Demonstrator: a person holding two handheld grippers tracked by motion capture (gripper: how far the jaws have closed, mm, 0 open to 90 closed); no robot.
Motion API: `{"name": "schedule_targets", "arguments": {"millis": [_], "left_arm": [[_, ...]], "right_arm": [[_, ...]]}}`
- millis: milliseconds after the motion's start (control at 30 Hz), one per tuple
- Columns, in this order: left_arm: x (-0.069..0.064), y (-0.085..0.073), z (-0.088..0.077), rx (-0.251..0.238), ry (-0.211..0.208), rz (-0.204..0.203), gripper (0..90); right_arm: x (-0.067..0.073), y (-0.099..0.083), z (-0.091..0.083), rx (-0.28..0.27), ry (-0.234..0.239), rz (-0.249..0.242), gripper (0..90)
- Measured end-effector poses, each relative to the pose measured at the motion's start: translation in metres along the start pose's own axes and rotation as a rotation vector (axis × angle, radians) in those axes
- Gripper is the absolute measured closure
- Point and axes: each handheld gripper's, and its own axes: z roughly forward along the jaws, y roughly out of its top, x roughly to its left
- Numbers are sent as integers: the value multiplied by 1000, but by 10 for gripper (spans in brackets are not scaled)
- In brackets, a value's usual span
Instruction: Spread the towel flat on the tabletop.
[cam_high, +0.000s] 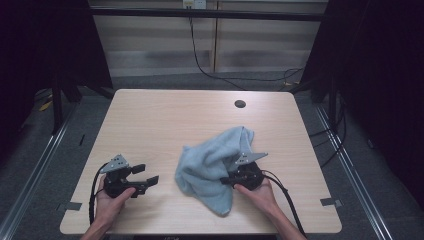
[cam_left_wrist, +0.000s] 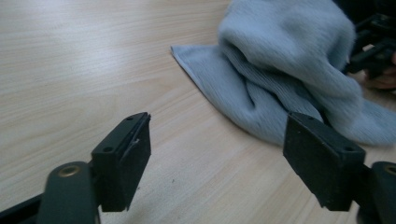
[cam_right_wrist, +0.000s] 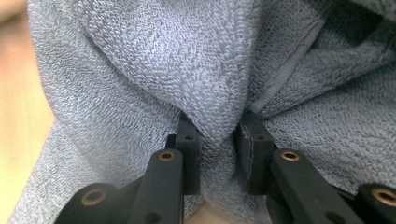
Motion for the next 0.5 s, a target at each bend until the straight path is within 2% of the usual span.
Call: {"name": "schedule_targets", "arguments": {"millis": [33, 67, 100, 200, 267, 300, 333, 367, 433, 467, 500], "left_arm": [[-2, 1, 0, 5, 0, 8, 290], [-4, 1, 1, 6, -7, 7, 290], [-6, 3, 1, 7, -21, 9, 305], [-13, 10, 3, -8, -45, 23, 321], [-19, 18, 5, -9, -53, 51, 377], [-23, 23, 7, -19, -56, 55, 387], [-29, 34, 12, -26, -82, 78, 411], [-29, 34, 12, -26, -82, 78, 429], [-34, 47, 18, -35, -106, 93, 441], [-38, 61, 28, -42, -124, 99, 440], [-38, 61, 28, -42, -124, 99, 437]], "right_arm": [[11, -3, -1, 11, 31, -26, 729], [11, -3, -1, 11, 31, -26, 729], [21, -6, -4, 21, 61, -29, 697], [26, -8, -11, 16, 72, -25, 643], [26, -6, -22, 8, 67, -17, 622], [23, -5, -29, -19, 64, -10, 605], [16, -1, -44, -68, 41, 10, 583], [16, -1, -44, -68, 41, 10, 583], [6, 3, -57, -101, -4, 18, 548], [-6, 7, -67, -137, -38, 41, 522], [-11, 10, -69, -145, -62, 38, 516]]}}
